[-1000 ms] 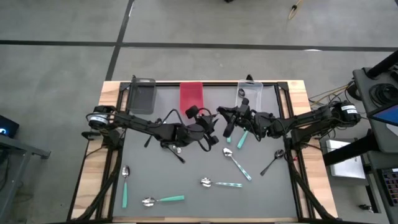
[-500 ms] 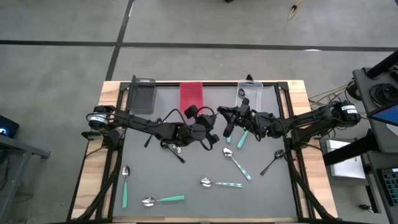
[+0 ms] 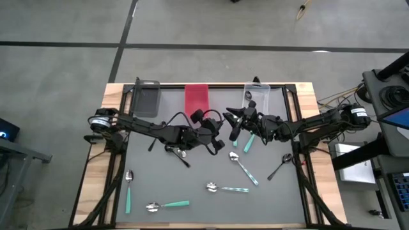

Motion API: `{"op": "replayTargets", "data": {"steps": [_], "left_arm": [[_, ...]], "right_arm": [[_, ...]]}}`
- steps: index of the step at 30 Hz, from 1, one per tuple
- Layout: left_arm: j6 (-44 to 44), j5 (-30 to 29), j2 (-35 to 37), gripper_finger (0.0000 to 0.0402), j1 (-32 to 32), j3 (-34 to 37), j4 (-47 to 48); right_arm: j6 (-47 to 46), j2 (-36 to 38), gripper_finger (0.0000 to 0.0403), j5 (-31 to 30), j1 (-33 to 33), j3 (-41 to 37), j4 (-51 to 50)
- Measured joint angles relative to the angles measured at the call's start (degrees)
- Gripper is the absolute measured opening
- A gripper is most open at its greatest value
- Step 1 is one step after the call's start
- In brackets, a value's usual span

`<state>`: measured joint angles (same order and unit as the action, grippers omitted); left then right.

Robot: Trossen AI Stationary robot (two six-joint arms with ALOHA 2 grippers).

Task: Sort silverware by color (type)
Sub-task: Put the blue patterned spoon into the black bin

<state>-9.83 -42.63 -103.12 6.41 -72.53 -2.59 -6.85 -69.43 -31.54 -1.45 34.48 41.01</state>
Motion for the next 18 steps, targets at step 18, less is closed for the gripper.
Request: {"op": "replayTargets", "data": {"steps": [18], "left_arm": [[-11.3,1.7,12.0,0.0008,-7.2,0.2,31.6]], "right_arm": [[1.0,3.7,0.0185,-4.5,0.0,0.0,-6.4]]}}
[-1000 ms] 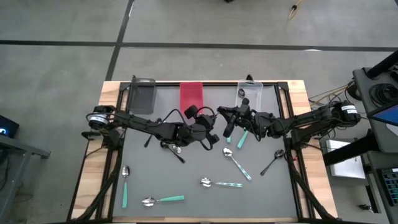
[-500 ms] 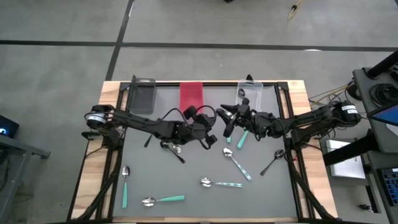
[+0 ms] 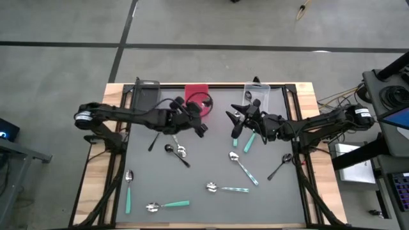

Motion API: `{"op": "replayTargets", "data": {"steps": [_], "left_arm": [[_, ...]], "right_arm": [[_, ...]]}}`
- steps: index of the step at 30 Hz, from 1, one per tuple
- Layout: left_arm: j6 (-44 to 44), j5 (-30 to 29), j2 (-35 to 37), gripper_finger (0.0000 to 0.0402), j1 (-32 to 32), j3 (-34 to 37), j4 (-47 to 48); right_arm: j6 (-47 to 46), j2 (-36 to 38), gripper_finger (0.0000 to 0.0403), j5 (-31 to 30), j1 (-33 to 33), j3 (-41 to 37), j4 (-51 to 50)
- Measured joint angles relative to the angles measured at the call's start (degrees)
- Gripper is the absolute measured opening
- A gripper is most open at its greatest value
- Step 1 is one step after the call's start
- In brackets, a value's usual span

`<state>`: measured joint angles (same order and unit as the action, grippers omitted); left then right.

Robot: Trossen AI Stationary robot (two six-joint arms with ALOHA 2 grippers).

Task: Sort silverware by color (type)
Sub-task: Put the blue patterned spoon into the black bin

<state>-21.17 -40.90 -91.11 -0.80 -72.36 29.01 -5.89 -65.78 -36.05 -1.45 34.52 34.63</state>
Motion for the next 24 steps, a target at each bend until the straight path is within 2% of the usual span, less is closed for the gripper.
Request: {"op": "replayTargets", "data": {"steps": [7,17,24], "left_arm": [[-0.4,0.2,6.5,0.0008,-6.2,0.1,10.4],[-0.2,17.2,13.5,0.0008,-26.7,1.3,21.1],[0.7,21.8,12.3,0.0008,-40.4,1.4,31.5]], "right_arm": [[-0.1,2.2,0.0185,-0.2,0.0,0.0,-3.3],[-0.1,3.2,0.0184,-0.2,0.0,0.0,-5.3],[-0.1,3.2,0.0184,-0.2,0.0,0.0,-5.5]]}}
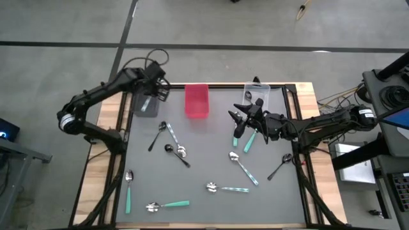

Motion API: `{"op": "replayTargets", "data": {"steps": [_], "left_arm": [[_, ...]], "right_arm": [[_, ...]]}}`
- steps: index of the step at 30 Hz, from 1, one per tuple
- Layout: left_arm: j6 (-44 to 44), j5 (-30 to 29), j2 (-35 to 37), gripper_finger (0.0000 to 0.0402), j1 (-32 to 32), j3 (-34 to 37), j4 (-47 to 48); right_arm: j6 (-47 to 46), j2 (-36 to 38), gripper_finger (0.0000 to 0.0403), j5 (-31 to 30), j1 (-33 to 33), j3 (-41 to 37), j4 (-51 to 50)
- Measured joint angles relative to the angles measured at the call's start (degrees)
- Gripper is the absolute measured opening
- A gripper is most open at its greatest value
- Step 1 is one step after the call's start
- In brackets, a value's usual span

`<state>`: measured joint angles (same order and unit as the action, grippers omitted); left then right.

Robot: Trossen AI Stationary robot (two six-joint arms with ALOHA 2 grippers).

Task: Sort silverware by color (type)
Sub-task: Put the blue patterned spoon into the black bin

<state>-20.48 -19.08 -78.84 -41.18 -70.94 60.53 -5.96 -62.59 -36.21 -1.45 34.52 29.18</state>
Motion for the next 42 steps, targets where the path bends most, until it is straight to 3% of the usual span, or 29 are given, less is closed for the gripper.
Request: {"op": "replayTargets", "data": {"steps": [6,13,23,42], "left_arm": [[4.6,6.8,-0.9,0.0008,-7.3,0.0,0.9],[7.6,7.8,-1.0,0.0008,-11.7,0.1,2.3],[8.7,7.8,-1.8,0.0008,-13.2,0.2,7.6],[9.4,8.1,-13.2,0.0010,-13.6,0.8,9.4]], "right_arm": [[0.0,0.0,0.0184,0.0,0.0,0.0,0.0],[0.0,0.0,0.0184,0.1,0.0,0.0,-0.1],[0.2,0.0,0.0184,0.1,0.0,0.0,-0.2],[0.7,0.1,0.0184,0.1,0.0,0.0,-0.7]]}}
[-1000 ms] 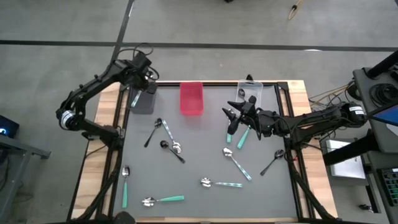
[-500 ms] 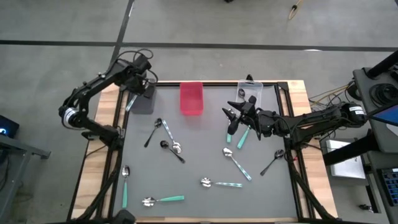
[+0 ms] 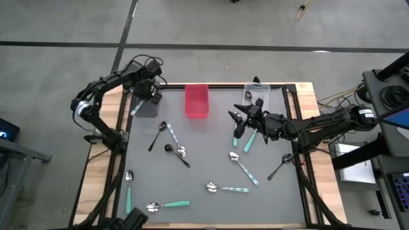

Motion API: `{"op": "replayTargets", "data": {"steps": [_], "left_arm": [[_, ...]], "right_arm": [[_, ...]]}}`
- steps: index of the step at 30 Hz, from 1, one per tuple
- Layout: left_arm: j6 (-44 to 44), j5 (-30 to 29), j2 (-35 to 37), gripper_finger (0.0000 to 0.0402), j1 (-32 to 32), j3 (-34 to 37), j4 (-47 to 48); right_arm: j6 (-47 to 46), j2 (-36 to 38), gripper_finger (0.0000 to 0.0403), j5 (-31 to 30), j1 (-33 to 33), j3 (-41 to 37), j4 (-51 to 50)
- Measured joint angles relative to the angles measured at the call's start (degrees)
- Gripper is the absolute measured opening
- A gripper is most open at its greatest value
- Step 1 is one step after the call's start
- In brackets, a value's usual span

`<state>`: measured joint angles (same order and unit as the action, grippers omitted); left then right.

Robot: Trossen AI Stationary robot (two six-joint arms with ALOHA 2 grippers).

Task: Sort silverware by color (type)
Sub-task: Put the blue patterned spoon into the black bin

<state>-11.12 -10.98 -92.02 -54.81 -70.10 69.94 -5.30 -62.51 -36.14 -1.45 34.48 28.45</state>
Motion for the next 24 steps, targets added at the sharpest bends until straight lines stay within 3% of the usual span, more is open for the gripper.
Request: {"op": "replayTargets", "data": {"steps": [24], "left_arm": [[0.6,0.0,-1.7,0.0011,-2.3,-0.3,-1.9]], "right_arm": [[1.0,0.0,0.0184,0.0,0.0,0.0,0.0]]}}
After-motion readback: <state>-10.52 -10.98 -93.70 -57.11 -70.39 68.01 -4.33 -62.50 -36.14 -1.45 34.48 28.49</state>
